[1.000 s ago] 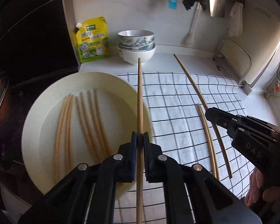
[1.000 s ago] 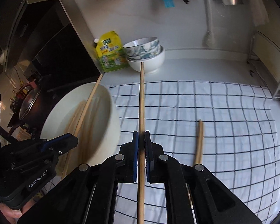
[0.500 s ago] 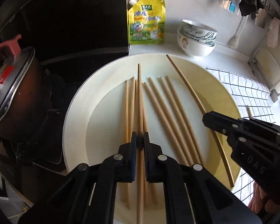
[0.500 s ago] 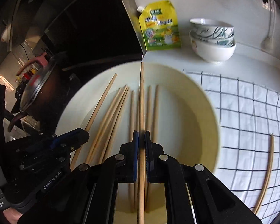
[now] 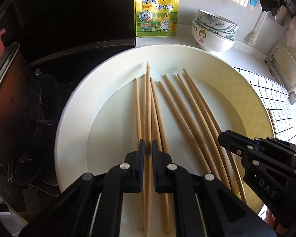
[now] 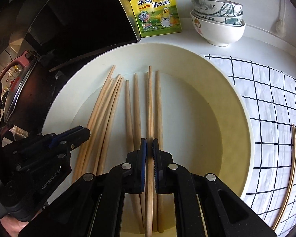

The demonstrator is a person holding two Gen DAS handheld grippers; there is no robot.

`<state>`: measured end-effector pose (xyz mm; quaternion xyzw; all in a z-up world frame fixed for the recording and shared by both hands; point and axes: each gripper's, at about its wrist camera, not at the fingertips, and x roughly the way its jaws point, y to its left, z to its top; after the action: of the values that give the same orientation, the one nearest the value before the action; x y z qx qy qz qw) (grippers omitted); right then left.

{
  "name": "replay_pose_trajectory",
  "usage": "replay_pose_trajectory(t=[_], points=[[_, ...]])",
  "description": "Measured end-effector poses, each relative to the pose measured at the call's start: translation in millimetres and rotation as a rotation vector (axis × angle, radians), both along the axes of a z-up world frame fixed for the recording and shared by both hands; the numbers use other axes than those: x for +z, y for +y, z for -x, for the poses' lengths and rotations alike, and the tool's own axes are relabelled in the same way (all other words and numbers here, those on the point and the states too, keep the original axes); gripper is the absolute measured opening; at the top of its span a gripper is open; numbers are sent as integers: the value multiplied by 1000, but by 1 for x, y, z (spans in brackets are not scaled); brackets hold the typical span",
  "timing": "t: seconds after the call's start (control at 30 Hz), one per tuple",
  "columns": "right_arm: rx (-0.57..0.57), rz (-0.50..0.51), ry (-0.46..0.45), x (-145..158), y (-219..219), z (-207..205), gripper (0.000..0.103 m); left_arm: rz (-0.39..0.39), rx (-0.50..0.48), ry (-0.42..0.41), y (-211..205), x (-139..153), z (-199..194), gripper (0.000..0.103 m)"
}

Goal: Organize utensils
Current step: 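Lower the chopstick into the basin with the left gripper while the right gripper lowers its own, then open the left gripper in the basin while the right gripper releases its chopstick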

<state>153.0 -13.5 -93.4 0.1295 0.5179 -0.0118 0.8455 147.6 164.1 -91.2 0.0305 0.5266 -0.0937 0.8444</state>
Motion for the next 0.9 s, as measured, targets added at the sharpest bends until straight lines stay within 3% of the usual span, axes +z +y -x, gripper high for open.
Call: replay_pose_trajectory(t=[0.1, 0.5, 0.9], points=[[-11, -2, -13, 3, -1, 1, 14, -3, 11, -13, 5, 5, 3, 39], [-4, 11, -40, 20, 0, 15, 15, 20, 58, -24, 24, 23, 16, 47], [-7, 16, -75, 40, -3, 38, 21, 30, 62, -55, 19, 42, 37, 47]])
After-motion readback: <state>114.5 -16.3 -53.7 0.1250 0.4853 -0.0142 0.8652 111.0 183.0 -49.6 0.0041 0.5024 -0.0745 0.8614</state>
